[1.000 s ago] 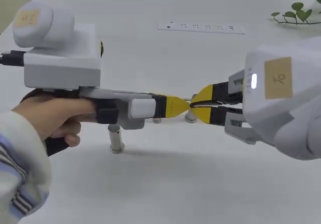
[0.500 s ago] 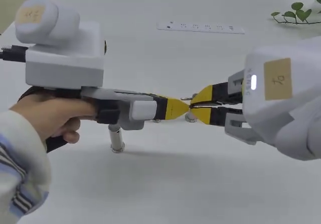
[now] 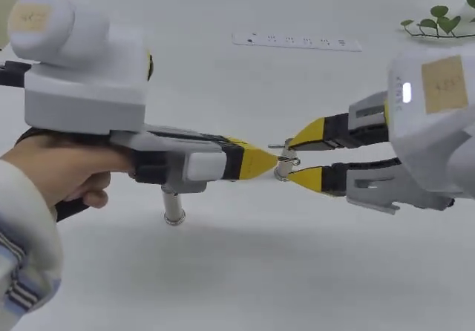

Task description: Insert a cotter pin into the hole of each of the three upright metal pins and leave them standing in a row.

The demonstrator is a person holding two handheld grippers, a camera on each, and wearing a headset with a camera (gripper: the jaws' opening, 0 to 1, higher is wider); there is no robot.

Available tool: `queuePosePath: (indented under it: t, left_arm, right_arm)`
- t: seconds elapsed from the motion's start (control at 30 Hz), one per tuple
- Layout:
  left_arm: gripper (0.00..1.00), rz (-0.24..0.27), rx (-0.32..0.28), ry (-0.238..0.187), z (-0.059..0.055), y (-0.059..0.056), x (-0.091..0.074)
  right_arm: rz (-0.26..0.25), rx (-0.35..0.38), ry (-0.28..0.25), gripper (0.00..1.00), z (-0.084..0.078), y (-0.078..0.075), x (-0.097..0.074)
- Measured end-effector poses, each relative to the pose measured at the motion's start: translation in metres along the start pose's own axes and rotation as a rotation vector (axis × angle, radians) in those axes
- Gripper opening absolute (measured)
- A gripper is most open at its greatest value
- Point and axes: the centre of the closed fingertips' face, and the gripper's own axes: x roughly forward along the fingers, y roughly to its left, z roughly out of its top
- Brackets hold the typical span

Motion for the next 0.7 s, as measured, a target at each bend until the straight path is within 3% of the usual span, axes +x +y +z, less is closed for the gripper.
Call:
queuePosePath:
  t: [0.13,0.2,0.33,0.5,0.7]
  left_arm:
    - [0.00,-0.055,0.076,0.013,-0.002,-0.011,-0.004]
    - [0.00,-0.070,0.180,0.010,-0.002,-0.016,-0.005]
    - [0.00,-0.125,0.299,0.013,-0.005,-0.031,-0.005]
    - [0.00,-0.150,0.443,0.016,-0.007,-0.023,-0.013]
    - [0.00,-0.167,0.455,0.019,-0.008,-0.025,-0.014]
  right_arm:
    - [0.063,0.085,-0.043,0.17,0.000,0.004,-0.004]
    - [0.105,0.135,-0.070,0.16,0.004,0.009,-0.005]
    - [0.158,0.180,-0.106,0.16,0.007,0.013,-0.005]
    - [0.229,0.219,-0.148,0.15,0.018,0.029,-0.003]
    - [0.242,0.201,-0.132,0.10,0.015,0.032,0.000]
